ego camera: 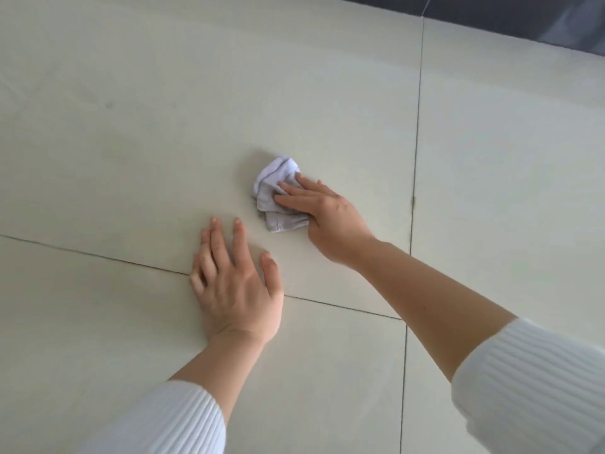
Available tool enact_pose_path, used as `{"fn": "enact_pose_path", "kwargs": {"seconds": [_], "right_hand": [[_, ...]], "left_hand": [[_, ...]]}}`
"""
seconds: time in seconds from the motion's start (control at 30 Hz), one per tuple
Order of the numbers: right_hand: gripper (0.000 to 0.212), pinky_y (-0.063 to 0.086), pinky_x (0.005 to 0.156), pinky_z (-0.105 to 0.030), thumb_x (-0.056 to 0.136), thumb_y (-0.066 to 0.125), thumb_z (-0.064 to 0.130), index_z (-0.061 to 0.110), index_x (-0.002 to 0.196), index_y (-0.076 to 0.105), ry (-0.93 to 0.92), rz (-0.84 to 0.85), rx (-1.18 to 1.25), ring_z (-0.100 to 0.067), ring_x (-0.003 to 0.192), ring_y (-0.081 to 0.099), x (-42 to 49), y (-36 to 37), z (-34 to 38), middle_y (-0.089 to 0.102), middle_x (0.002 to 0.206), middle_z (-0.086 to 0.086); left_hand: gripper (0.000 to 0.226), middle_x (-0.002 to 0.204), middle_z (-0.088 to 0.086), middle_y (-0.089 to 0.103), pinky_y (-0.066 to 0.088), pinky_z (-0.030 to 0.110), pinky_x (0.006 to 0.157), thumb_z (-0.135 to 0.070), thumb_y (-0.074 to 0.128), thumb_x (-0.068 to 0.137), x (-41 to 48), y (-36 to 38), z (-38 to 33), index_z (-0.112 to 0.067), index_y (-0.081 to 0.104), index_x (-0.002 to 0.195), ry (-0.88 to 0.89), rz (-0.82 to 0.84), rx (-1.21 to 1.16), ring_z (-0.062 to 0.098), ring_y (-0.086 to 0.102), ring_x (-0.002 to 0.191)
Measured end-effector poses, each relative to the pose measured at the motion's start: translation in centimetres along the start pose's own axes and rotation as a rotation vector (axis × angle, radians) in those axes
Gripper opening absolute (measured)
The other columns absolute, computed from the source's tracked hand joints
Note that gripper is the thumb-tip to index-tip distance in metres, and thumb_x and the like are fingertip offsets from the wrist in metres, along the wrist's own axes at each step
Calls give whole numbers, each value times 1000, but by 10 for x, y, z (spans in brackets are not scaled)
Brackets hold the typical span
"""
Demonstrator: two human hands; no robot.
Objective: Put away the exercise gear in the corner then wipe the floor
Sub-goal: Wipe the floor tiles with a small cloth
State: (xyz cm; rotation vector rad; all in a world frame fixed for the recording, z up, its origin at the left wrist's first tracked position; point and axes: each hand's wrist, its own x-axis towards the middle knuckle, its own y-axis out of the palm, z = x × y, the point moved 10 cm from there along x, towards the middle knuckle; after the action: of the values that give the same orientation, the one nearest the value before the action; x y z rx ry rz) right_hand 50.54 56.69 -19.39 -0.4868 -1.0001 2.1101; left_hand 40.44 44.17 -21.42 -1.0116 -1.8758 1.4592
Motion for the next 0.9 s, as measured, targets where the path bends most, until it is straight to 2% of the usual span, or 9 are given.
{"fn": "enact_pose_path", "kwargs": {"seconds": [0.23, 0.37, 0.47, 0.53, 0.63, 0.83, 0.9], "right_hand": [[66, 8, 115, -22, 81, 36, -13, 21, 135, 54, 268, -161, 81, -15, 144, 24, -84, 18, 19, 44, 146, 6], [68, 10, 116, -23, 81, 34, -13, 21, 136, 53, 367, -206, 83, -14, 144, 23, -120, 37, 40, 43, 147, 8], [76, 14, 116, -21, 76, 32, -14, 28, 137, 51, 466, -192, 86, -5, 144, 19, -139, 53, 57, 39, 147, 18], [80, 18, 116, -21, 75, 32, -15, 31, 137, 51, 527, -192, 78, -1, 144, 17, -151, 62, 71, 35, 146, 25], [83, 18, 113, -17, 74, 31, -17, 32, 138, 48, 587, -194, 55, 3, 143, 14, -164, 76, 95, 28, 143, 33], [79, 42, 102, -24, 82, 34, -8, 43, 142, 38, 715, -186, 35, 5, 144, 8, -183, 112, 139, 24, 149, 33], [76, 36, 107, -23, 84, 34, -6, 42, 144, 34, 722, -169, 2, 4, 144, 5, -184, 120, 148, 20, 151, 31]], "left_hand": [[57, 159, 14, 15, 12, 46, 115, -27, 39, 95, 0, -3, 1, -12, 26, 150, 100, 43, -136, 28, 9, 146], [53, 159, 12, 14, 7, 41, 116, -24, 35, 98, 0, -8, 7, -10, 28, 149, 314, 171, -262, 24, 8, 147], [58, 155, 12, 27, 20, 41, 115, -31, 24, 95, 14, -22, 40, -6, 33, 146, 566, 161, -187, 27, 24, 143], [61, 154, 15, 30, 23, 43, 116, -31, 22, 93, 25, -26, 70, -2, 34, 144, 654, 140, -113, 29, 27, 142], [60, 153, 18, 30, 19, 41, 117, -28, 22, 92, 27, -29, 86, 1, 35, 143, 701, 152, -96, 29, 24, 143], [57, 151, 19, 33, 23, 44, 116, -25, 28, 91, 23, -33, 79, 2, 37, 141, 713, 202, -111, 30, 24, 143], [57, 151, 19, 33, 23, 43, 116, -25, 29, 92, 23, -34, 79, 2, 37, 141, 721, 208, -114, 31, 24, 143]]}}
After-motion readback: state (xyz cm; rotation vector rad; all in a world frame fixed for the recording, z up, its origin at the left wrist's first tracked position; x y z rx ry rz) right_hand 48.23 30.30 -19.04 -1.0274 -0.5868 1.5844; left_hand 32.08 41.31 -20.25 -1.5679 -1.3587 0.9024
